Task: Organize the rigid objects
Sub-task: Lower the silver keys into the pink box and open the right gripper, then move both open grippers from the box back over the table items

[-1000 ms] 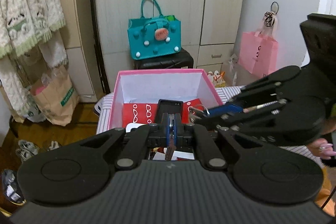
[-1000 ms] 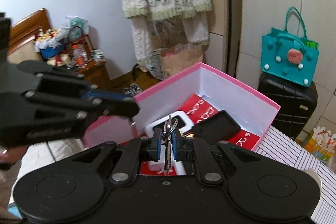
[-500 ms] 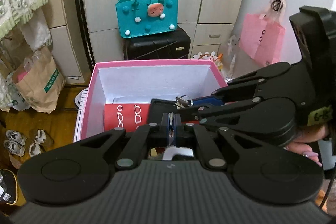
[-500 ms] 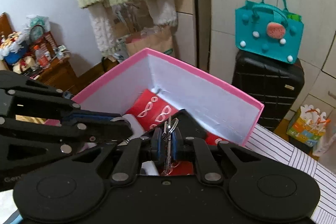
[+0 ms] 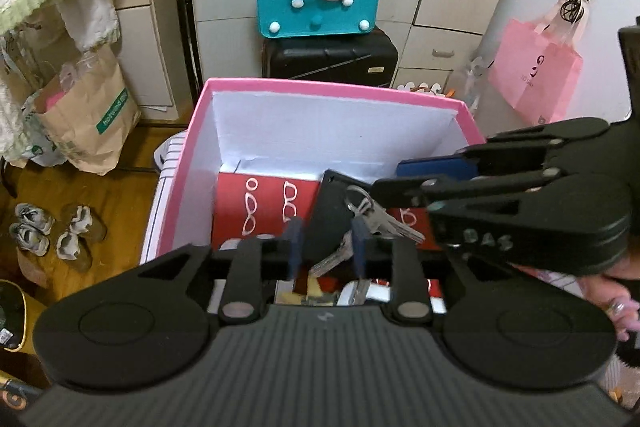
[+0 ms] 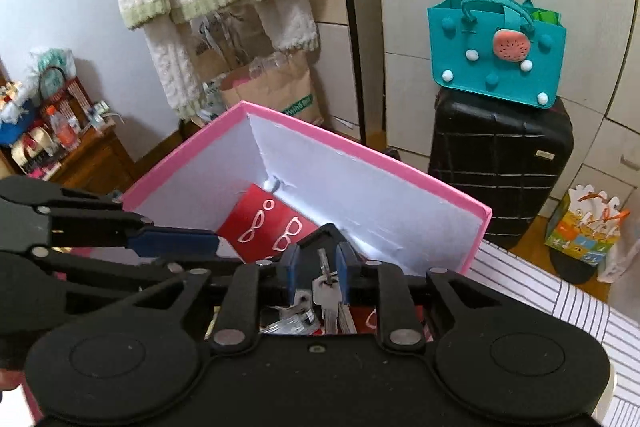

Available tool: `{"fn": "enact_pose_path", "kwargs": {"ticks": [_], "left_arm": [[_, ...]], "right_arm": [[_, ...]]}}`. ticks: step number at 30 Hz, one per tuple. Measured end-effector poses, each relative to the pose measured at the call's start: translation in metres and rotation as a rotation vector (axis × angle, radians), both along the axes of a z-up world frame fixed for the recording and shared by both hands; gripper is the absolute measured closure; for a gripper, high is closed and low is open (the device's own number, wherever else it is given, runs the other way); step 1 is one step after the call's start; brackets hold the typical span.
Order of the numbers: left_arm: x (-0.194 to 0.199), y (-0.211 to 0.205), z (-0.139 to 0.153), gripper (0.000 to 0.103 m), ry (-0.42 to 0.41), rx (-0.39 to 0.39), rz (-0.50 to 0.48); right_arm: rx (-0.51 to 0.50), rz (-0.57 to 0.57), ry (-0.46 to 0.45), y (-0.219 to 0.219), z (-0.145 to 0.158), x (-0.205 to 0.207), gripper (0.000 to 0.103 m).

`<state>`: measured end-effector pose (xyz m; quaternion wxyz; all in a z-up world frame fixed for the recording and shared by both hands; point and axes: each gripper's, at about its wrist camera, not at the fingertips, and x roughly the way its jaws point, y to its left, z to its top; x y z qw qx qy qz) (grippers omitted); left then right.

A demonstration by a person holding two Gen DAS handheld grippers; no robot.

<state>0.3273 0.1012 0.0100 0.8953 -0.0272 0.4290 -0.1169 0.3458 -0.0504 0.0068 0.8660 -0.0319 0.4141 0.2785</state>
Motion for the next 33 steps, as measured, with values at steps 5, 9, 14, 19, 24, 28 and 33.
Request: {"fn": "enact_pose_path", "kwargs": {"ticks": [5,9,14,19,24,28,33], "left_arm": [[-0.019,0.000,0.011,0.060,-0.041,0.048,-0.005],[-0.035,-0.001,0.023,0.057,-0.038,0.065,-0.006],[-0.062,-0.002,0.043,0.048,-0.060,0.102,0.019],[-0.097,-0.007,0.069,0.039,-0.094,0.122,0.020],[-0.131,-0.016,0.095,0.027,-0.117,0.134,-0.013],[-0.153,-0.025,0.108,0.018,-0.131,0.151,-0.018],[-0.179,-0.038,0.121,0.005,-0.165,0.184,-0.036]], "right_arm": [[0.013,0.013,-0.018,-0.009,0.012,-0.023,0.068],[0.011,0.027,-0.025,-0.015,0.024,-0.043,0.065],[0.024,0.039,-0.053,-0.029,0.044,-0.070,0.062],[0.037,0.070,-0.097,-0.046,0.069,-0.104,0.060],[0.042,0.094,-0.150,-0.062,0.093,-0.139,0.057],[0.003,0.103,-0.182,-0.070,0.103,-0.161,0.055],[-0.016,0.094,-0.212,-0.091,0.112,-0.183,0.051]]}}
